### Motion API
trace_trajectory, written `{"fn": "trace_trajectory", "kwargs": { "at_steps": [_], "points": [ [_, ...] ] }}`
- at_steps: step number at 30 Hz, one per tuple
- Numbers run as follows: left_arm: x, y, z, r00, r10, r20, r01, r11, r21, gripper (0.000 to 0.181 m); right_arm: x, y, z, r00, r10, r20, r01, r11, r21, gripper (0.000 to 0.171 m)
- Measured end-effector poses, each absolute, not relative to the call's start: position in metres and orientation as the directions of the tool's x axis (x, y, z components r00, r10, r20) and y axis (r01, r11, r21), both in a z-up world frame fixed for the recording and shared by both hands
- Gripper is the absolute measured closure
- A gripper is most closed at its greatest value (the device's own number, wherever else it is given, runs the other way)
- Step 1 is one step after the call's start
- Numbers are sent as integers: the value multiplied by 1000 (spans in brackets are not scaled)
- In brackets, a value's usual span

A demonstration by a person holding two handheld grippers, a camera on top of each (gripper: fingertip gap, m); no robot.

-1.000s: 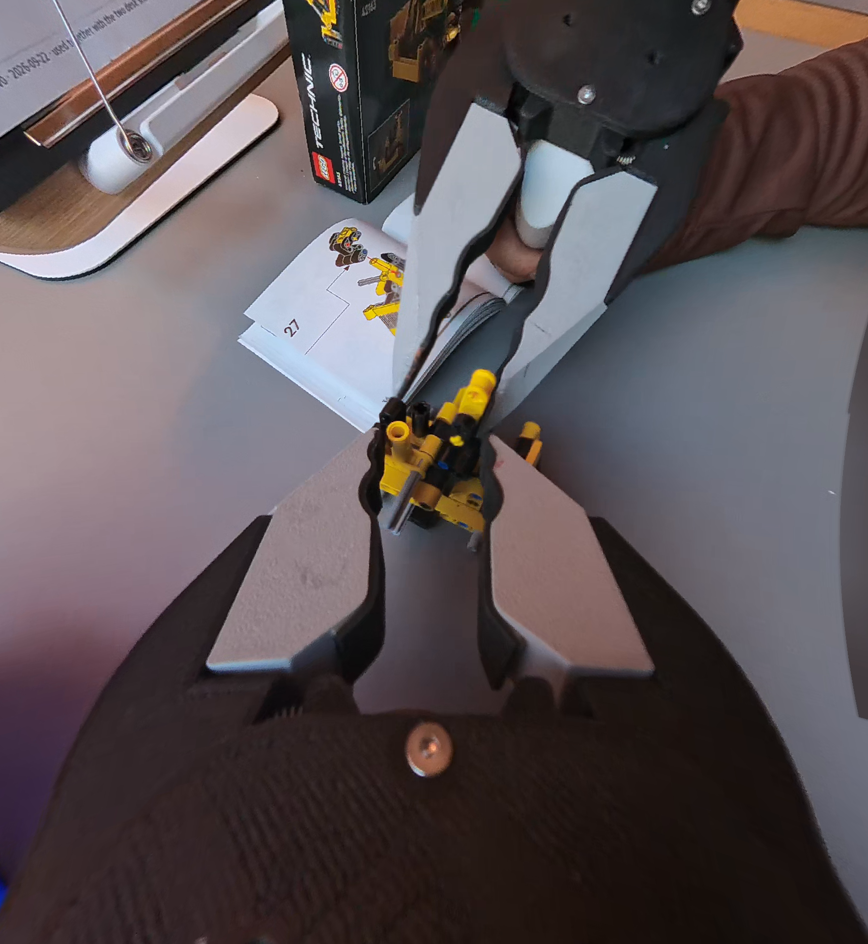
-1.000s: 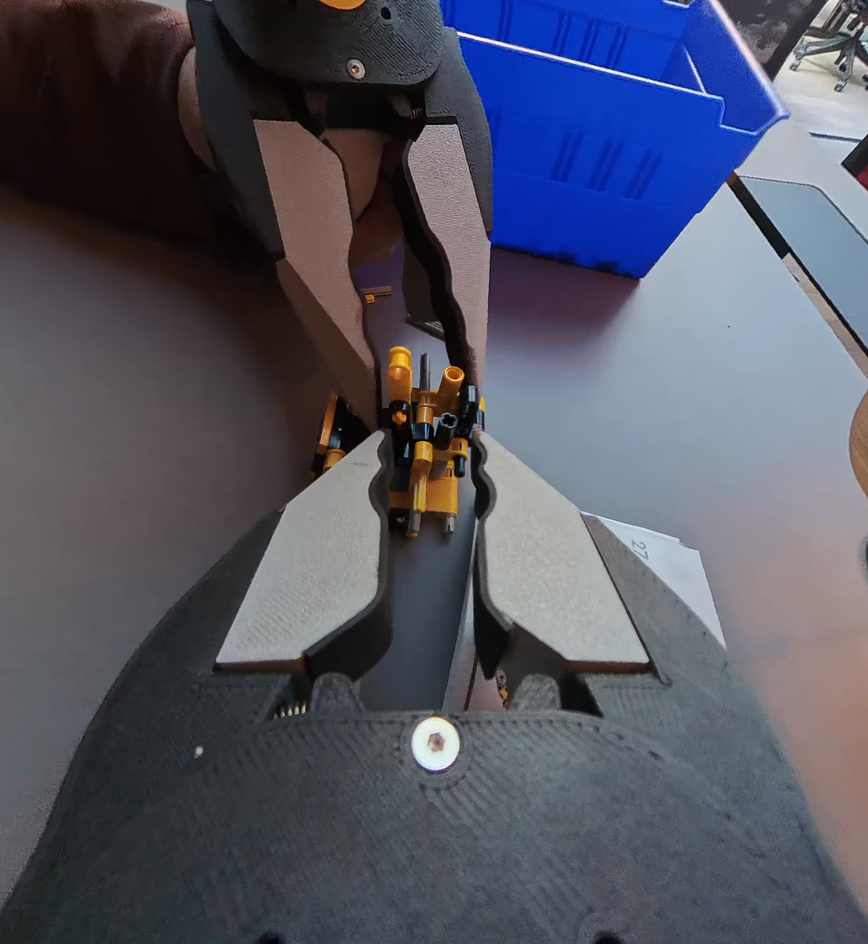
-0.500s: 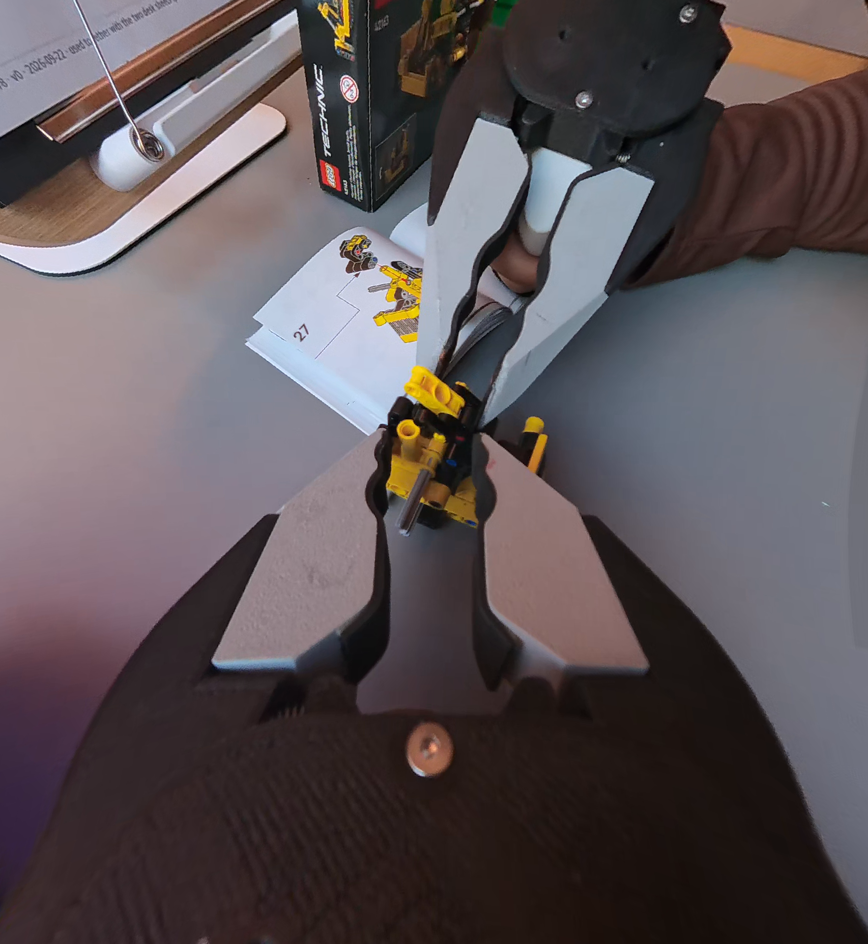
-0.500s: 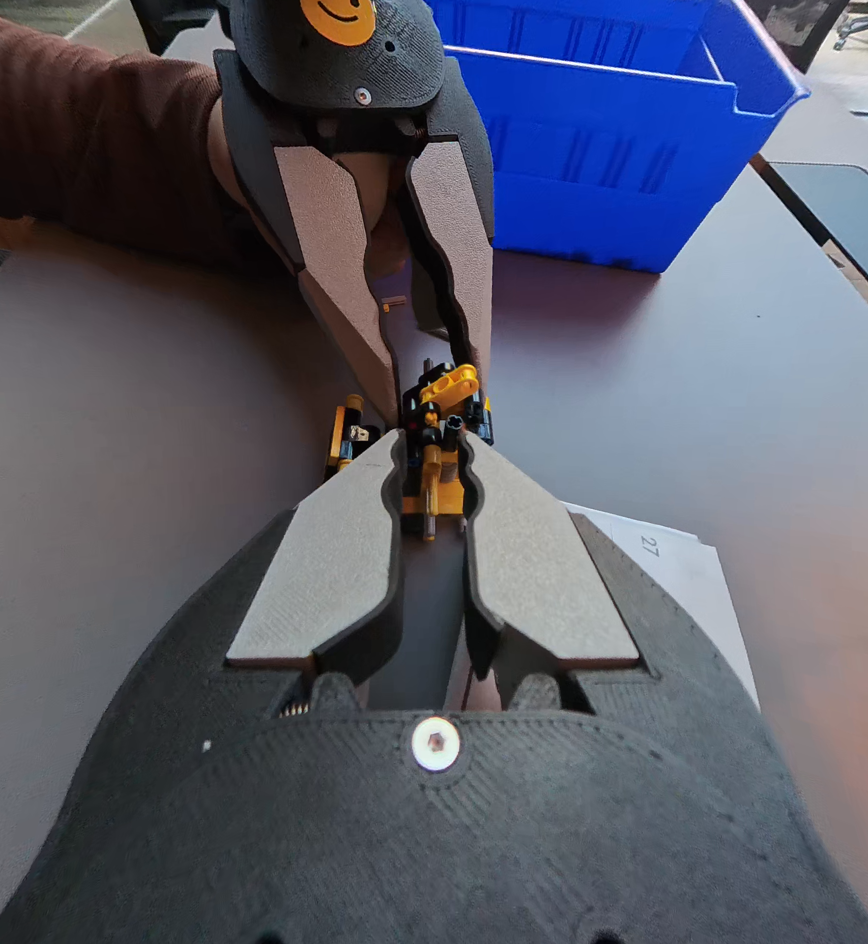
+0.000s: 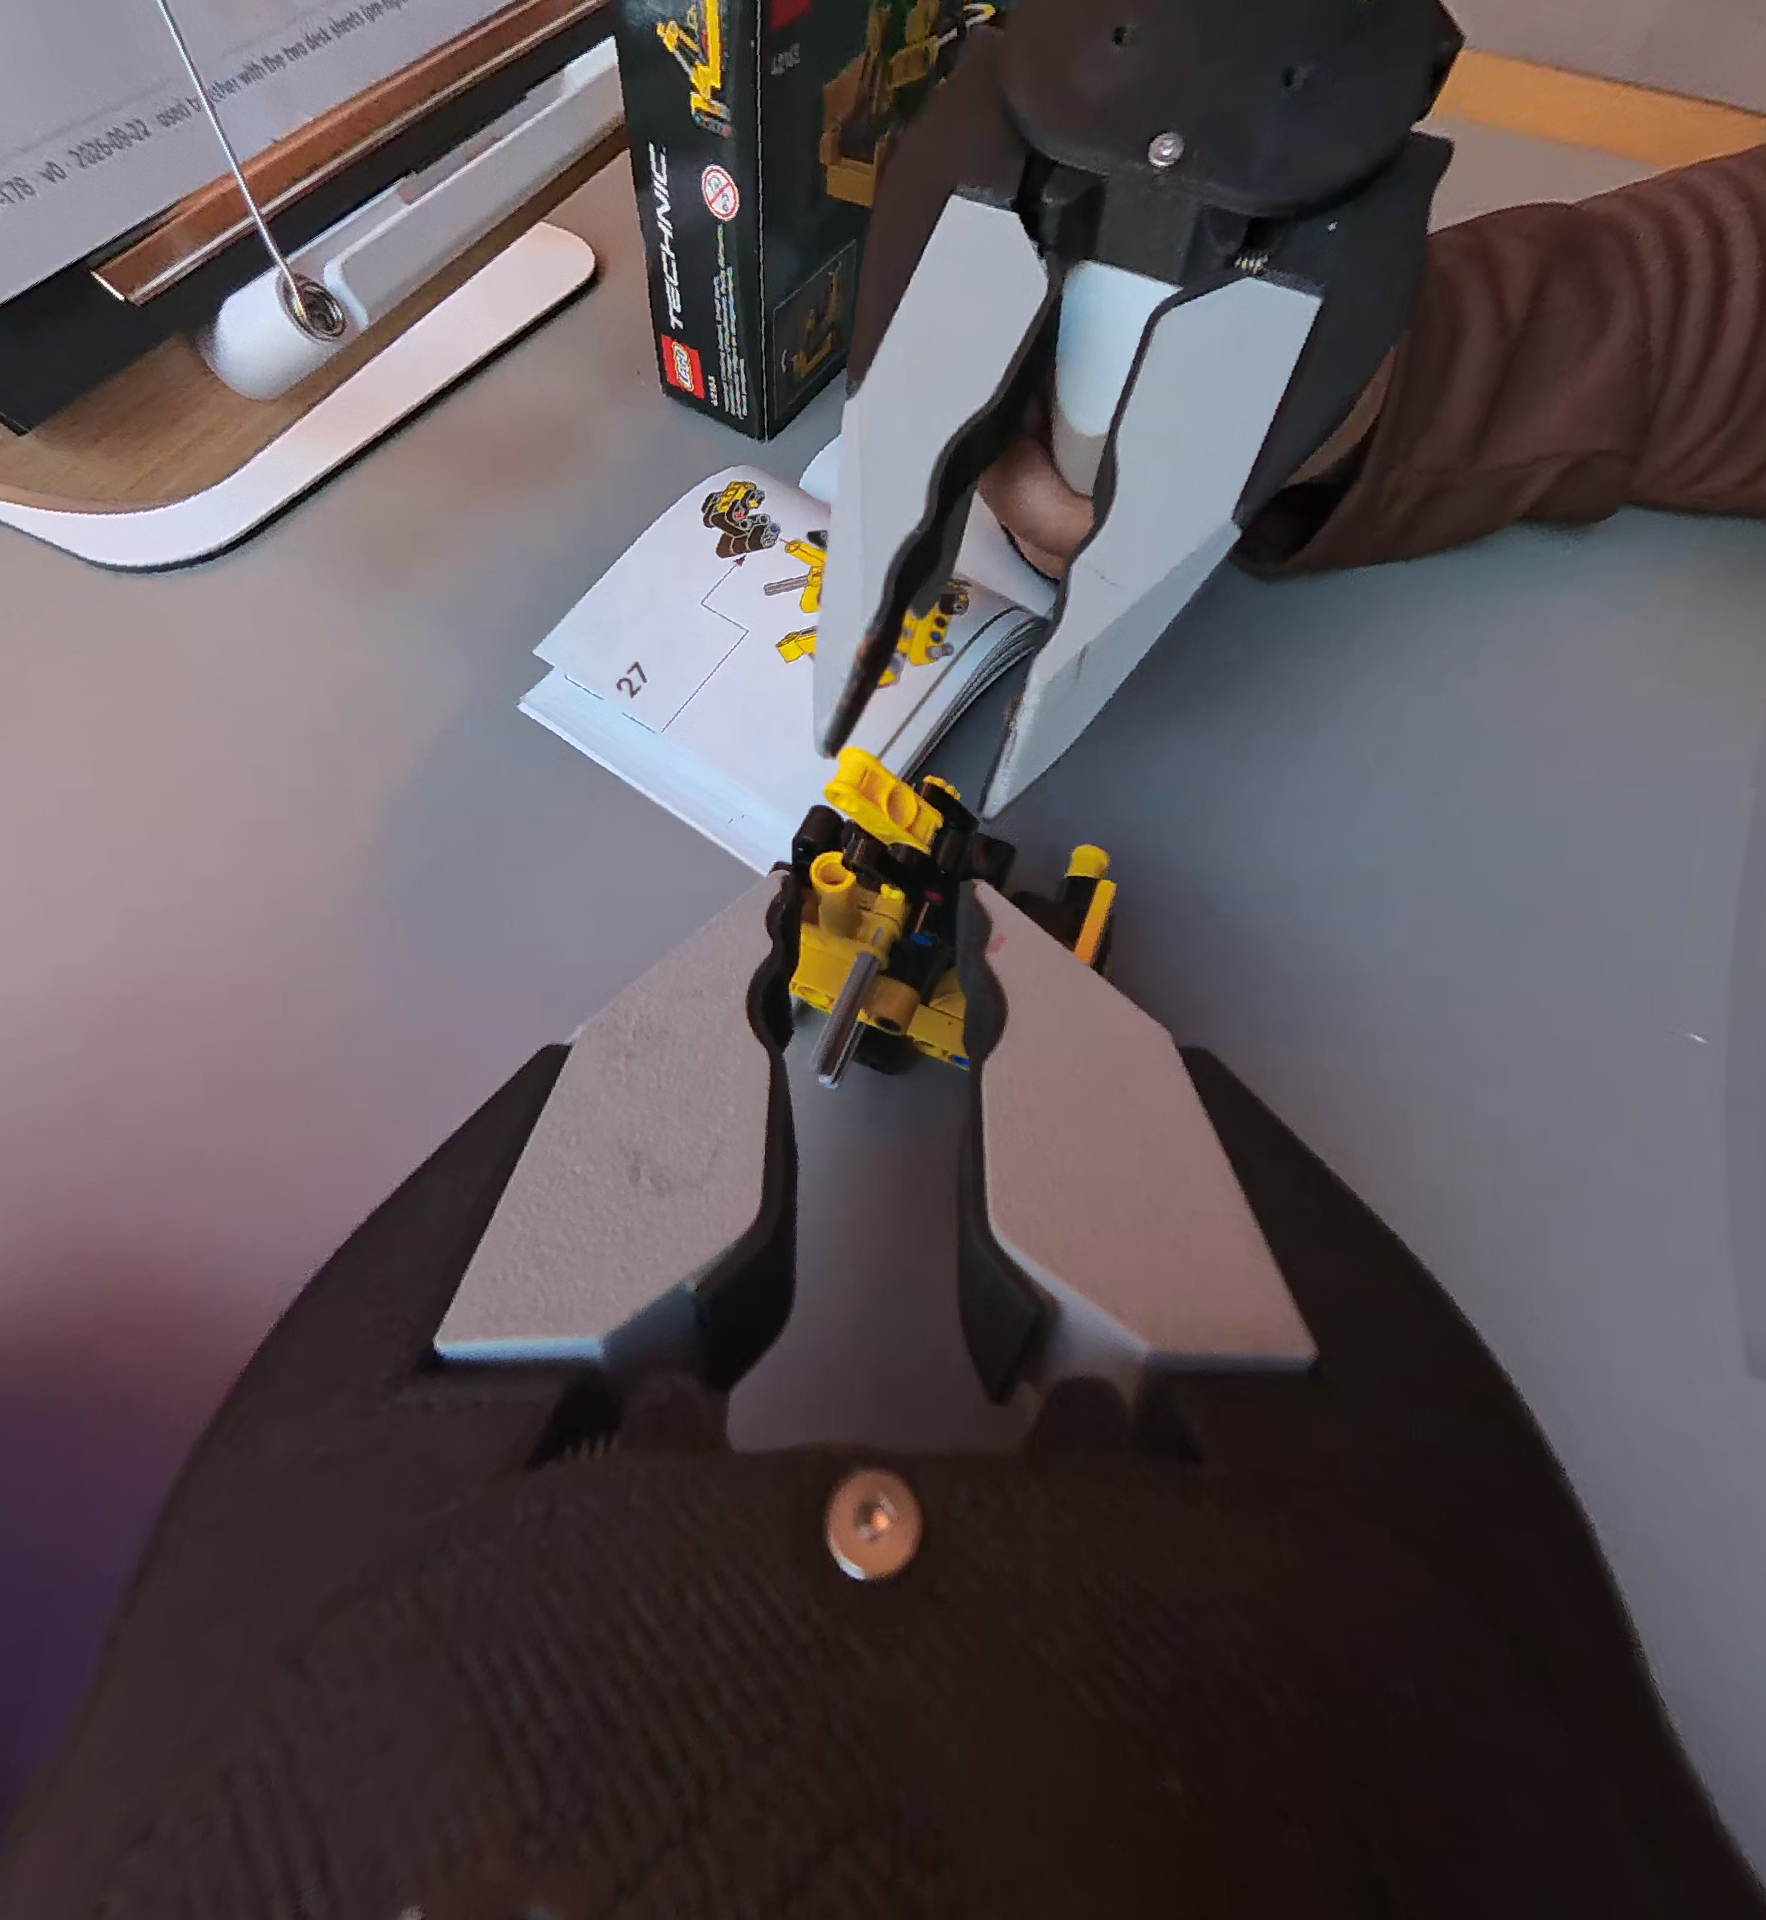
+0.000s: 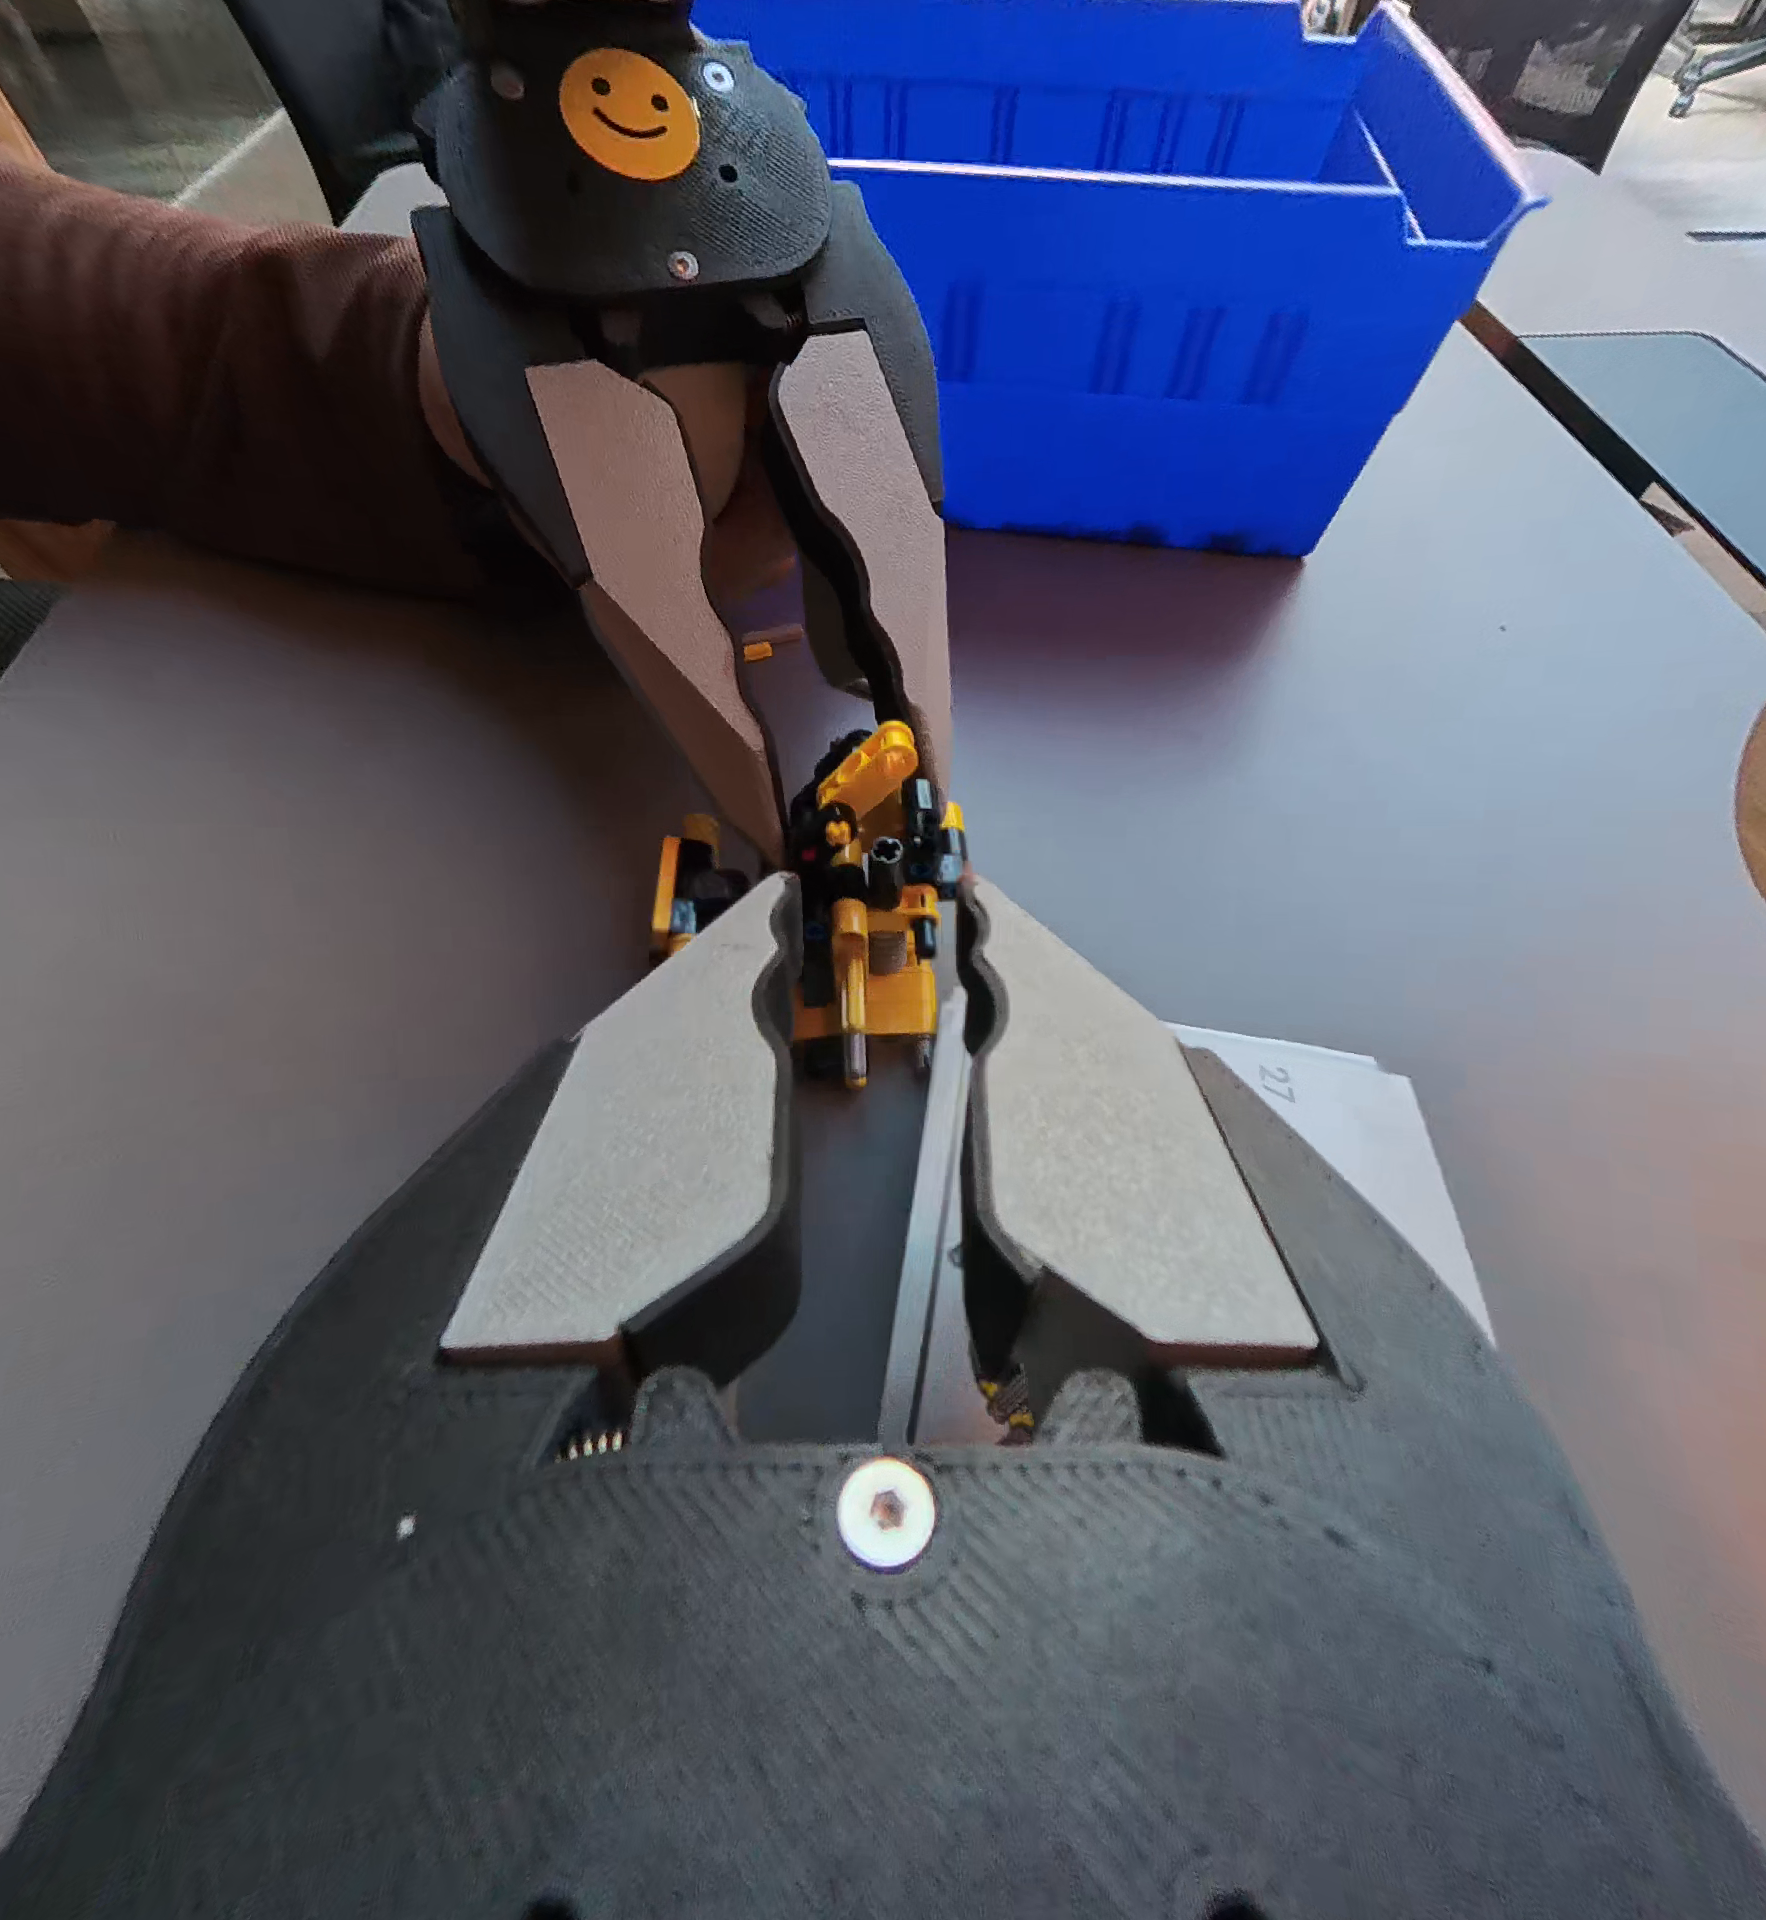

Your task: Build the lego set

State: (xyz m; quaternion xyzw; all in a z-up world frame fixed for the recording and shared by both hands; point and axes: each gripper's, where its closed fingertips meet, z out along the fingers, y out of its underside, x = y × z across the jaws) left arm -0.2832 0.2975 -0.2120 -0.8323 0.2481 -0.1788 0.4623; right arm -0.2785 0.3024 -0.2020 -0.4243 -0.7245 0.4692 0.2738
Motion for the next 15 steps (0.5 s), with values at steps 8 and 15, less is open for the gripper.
{"fn": "trace_trajectory", "kwargs": {
  "at_steps": [8,15],
  "points": [
    [-283,298,-212,812,-579,76,-241,-450,-860,155,-279,299,-207,-492,870,32,371,243,-896,143],
    [-282,298,-212,810,-584,50,-263,-437,-860,154,-282,299,-210,-475,880,20,392,232,-890,139]
  ]
}}
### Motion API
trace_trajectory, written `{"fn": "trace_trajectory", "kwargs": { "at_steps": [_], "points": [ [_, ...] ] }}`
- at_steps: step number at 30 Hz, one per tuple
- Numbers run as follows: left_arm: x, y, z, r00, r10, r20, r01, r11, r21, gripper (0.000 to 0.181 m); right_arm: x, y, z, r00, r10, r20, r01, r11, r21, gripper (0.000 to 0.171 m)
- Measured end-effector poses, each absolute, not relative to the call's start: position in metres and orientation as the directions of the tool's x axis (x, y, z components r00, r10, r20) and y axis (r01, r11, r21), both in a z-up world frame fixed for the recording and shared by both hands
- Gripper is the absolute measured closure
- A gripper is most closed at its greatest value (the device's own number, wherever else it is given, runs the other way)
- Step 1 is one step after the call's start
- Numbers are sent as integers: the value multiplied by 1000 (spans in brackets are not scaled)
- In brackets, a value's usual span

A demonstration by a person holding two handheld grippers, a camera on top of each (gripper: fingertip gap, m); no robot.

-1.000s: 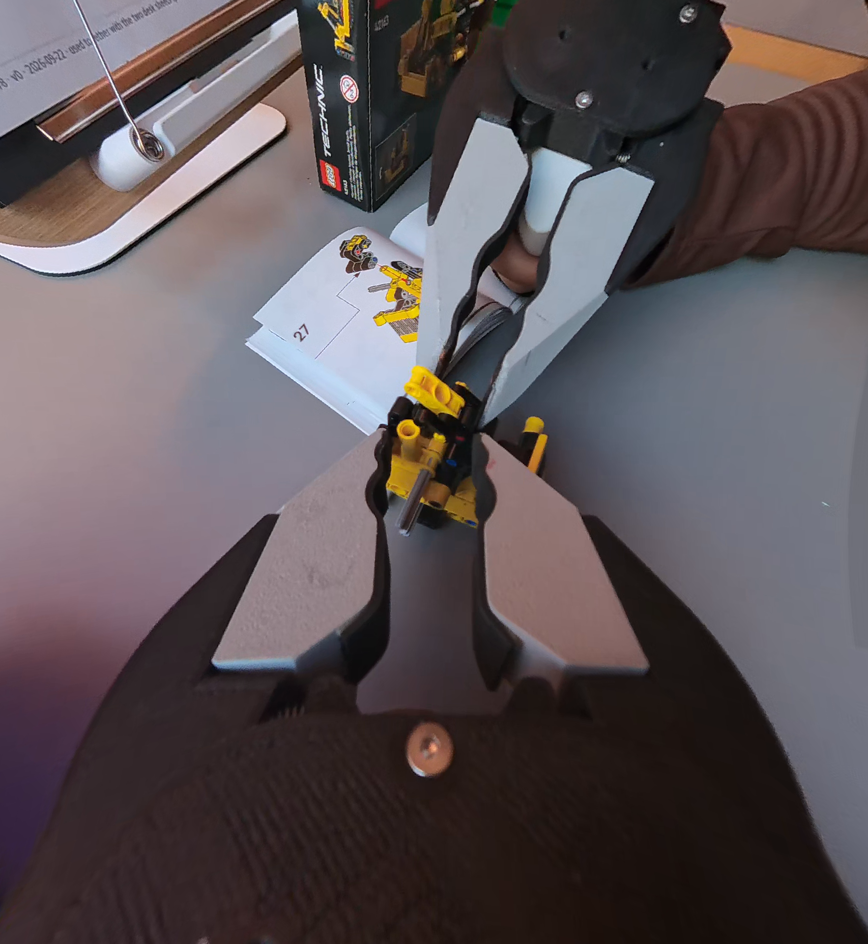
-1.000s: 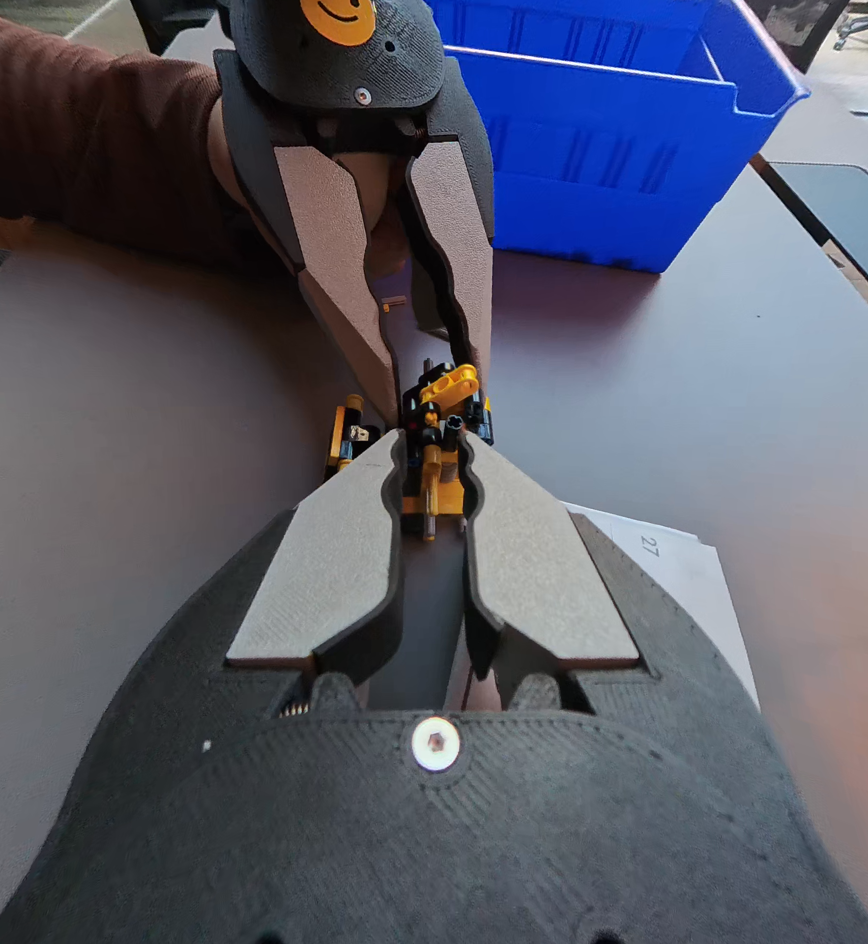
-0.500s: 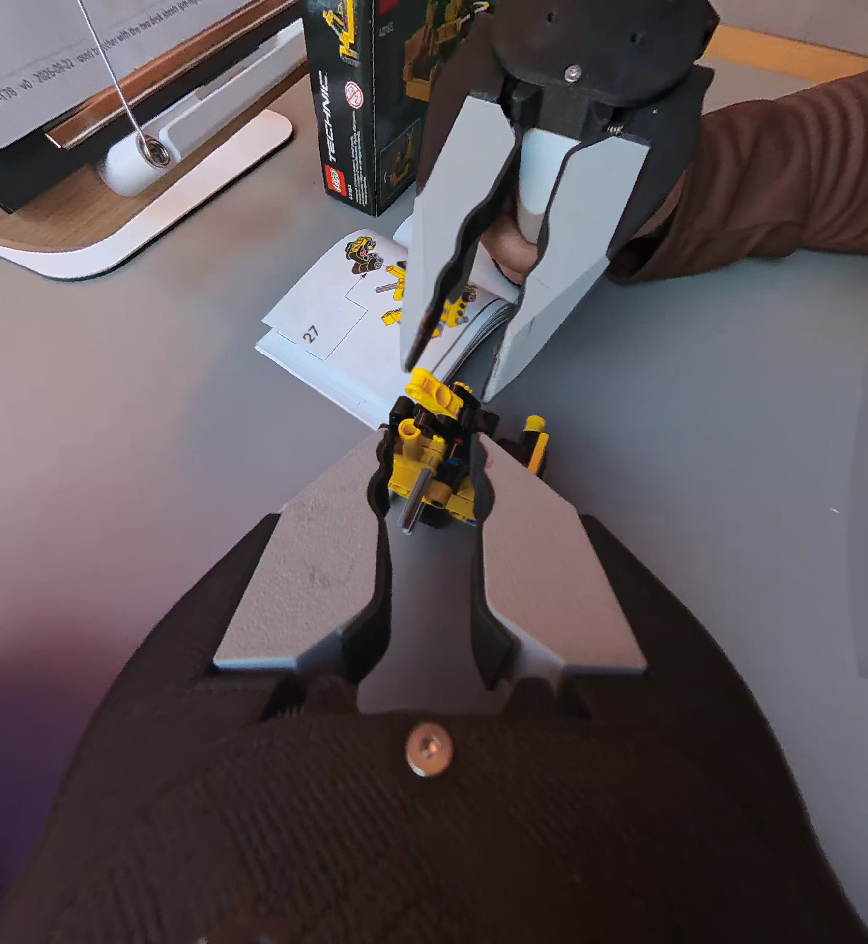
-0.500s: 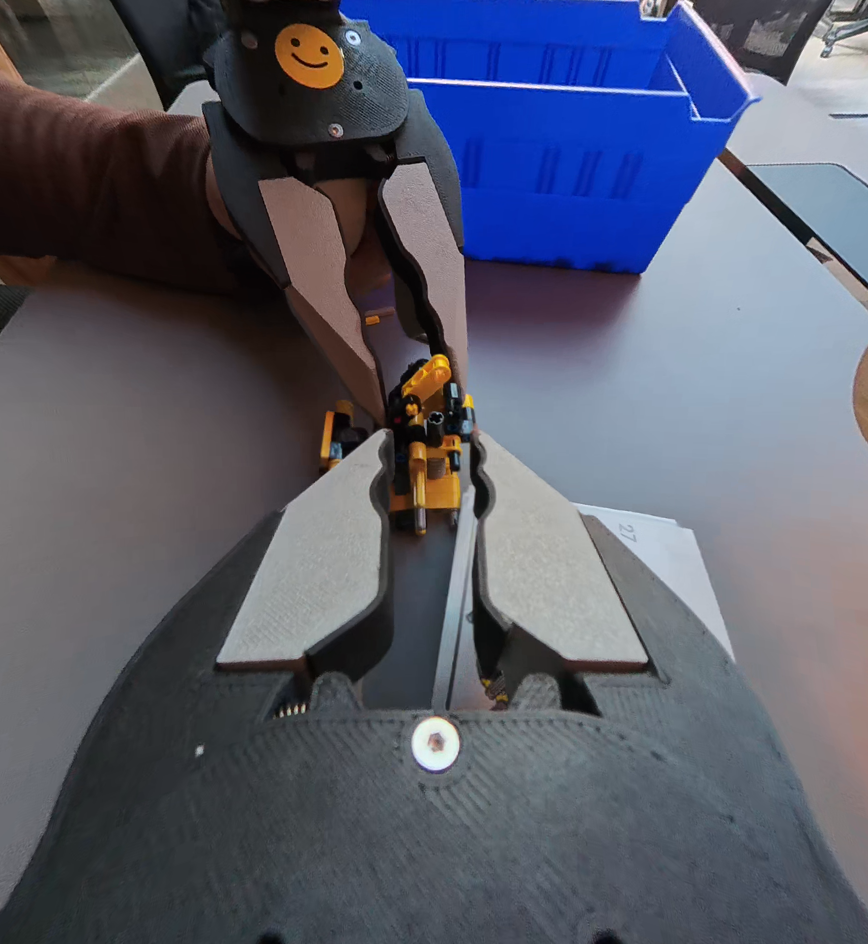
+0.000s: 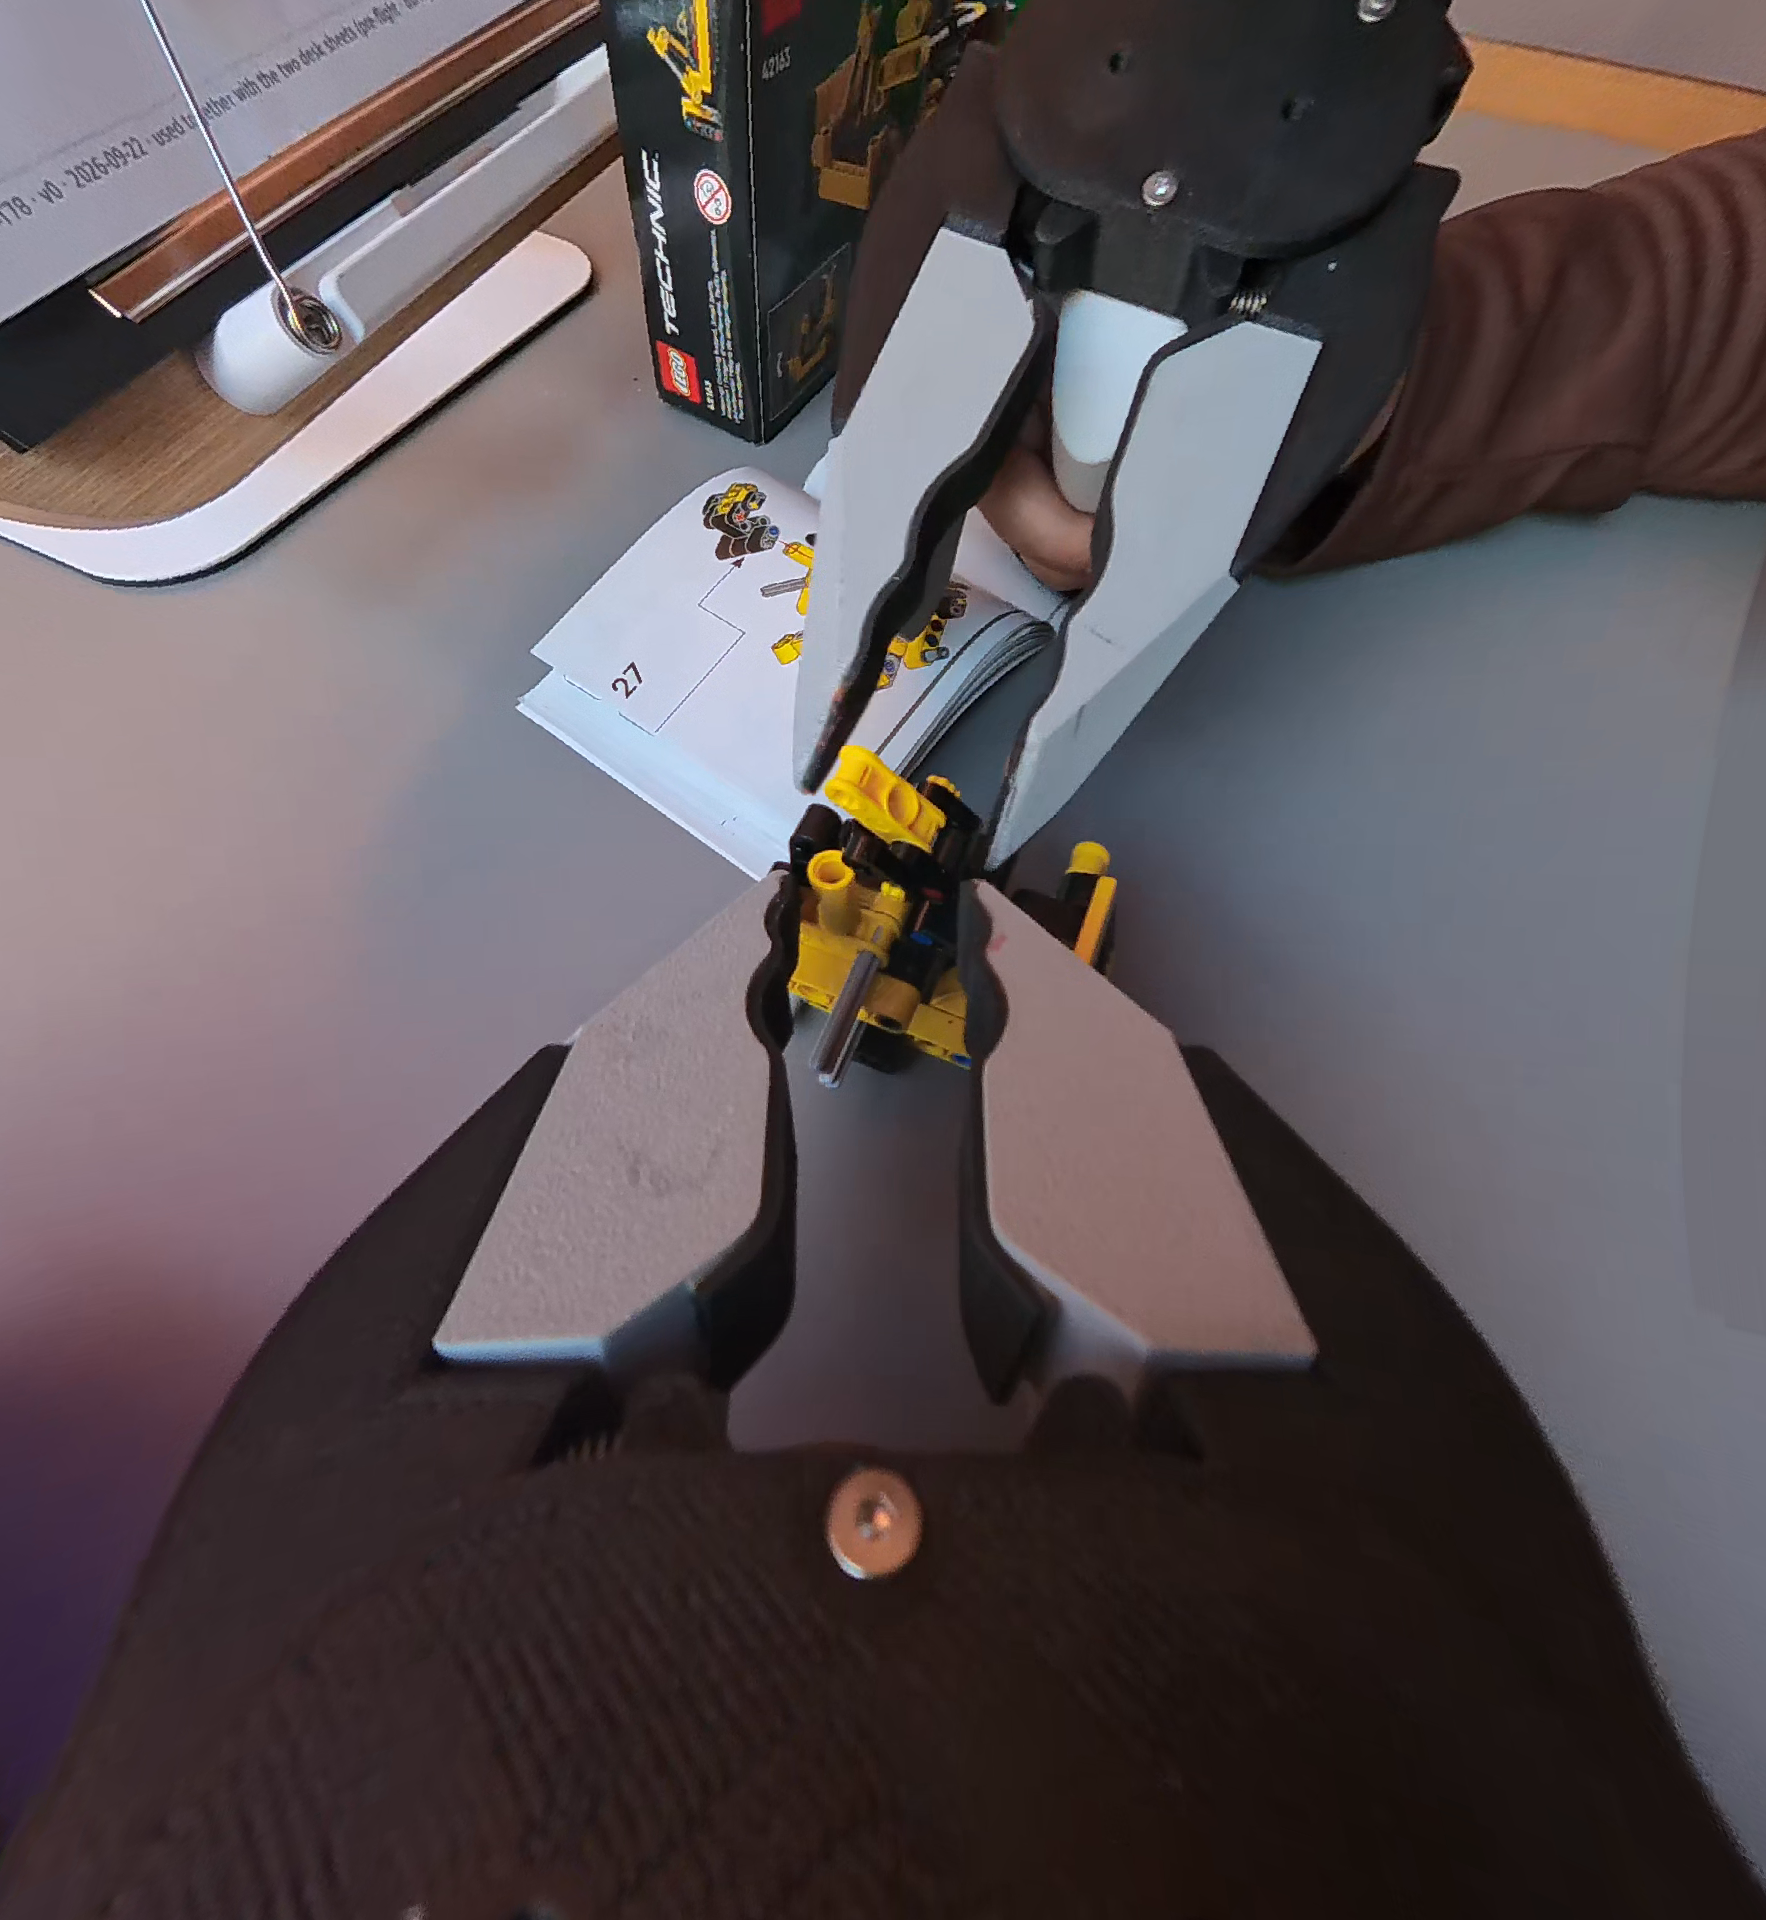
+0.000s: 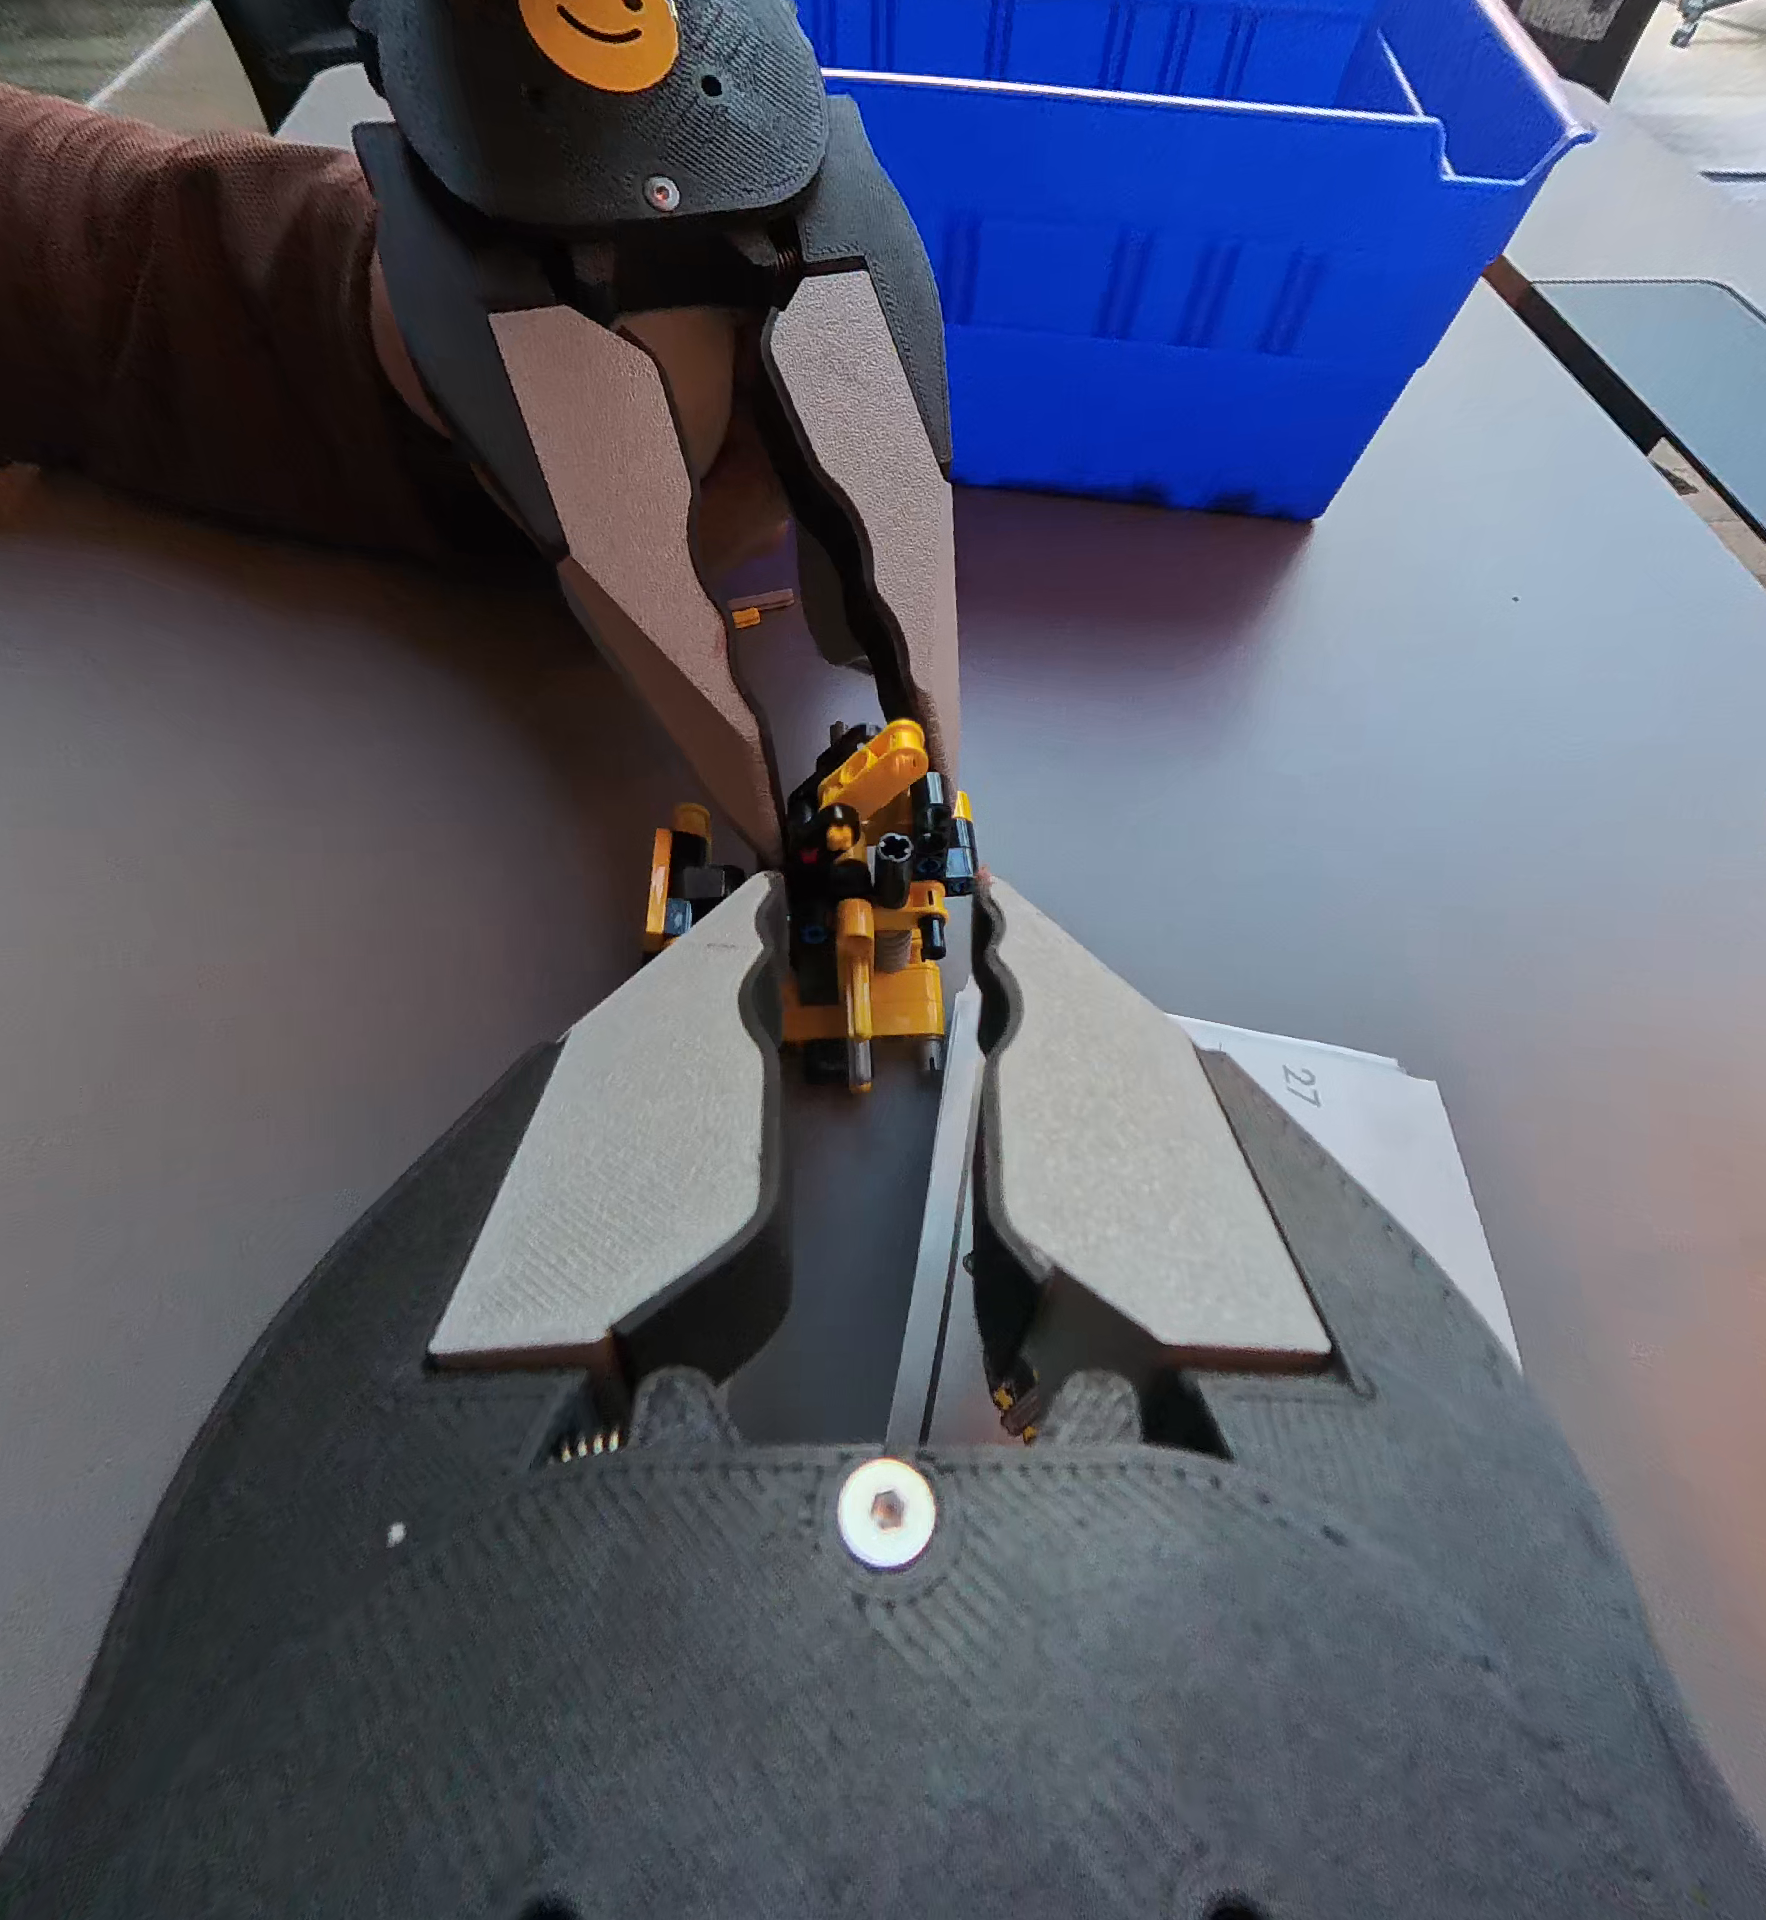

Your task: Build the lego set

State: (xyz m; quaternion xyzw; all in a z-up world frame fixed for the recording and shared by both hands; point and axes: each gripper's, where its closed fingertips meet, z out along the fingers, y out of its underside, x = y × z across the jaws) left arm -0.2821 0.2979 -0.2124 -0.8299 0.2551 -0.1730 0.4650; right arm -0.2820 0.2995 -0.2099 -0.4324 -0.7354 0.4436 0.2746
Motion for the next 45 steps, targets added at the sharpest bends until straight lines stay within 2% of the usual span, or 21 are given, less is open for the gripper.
{"fn": "trace_trajectory", "kwargs": {
  "at_steps": [7,10,15,25,34,40,43,45],
  "points": [
    [-282,297,-213,804,-594,15,-297,-424,-856,154,-272,311,-211,-472,881,48,417,271,-867,133],
    [-281,298,-213,800,-599,4,-316,-428,-847,154,-264,310,-221,-497,867,6,457,268,-848,134],
    [-282,296,-214,791,-607,-70,-399,-426,-812,154,-269,305,-223,-514,858,30,449,299,-842,141],
    [-284,298,-215,790,-592,-158,-483,-444,-755,152,-269,301,-222,-558,828,52,428,341,-837,141],
    [-284,299,-215,800,-580,-156,-475,-453,-754,152,-276,299,-220,-539,842,18,435,296,-850,137],
    [-283,301,-214,819,-567,-88,-410,-471,-781,152,-276,300,-220,-541,841,1,436,281,-855,140],
    [-286,304,-213,836,-547,-52,-365,-482,-796,154,-276,301,-220,-546,837,-18,441,269,-856,152],
    [-285,305,-213,838,-545,-25,-340,-486,-805,154,-276,302,-220,-542,840,-16,441,268,-856,152]
  ]
}}
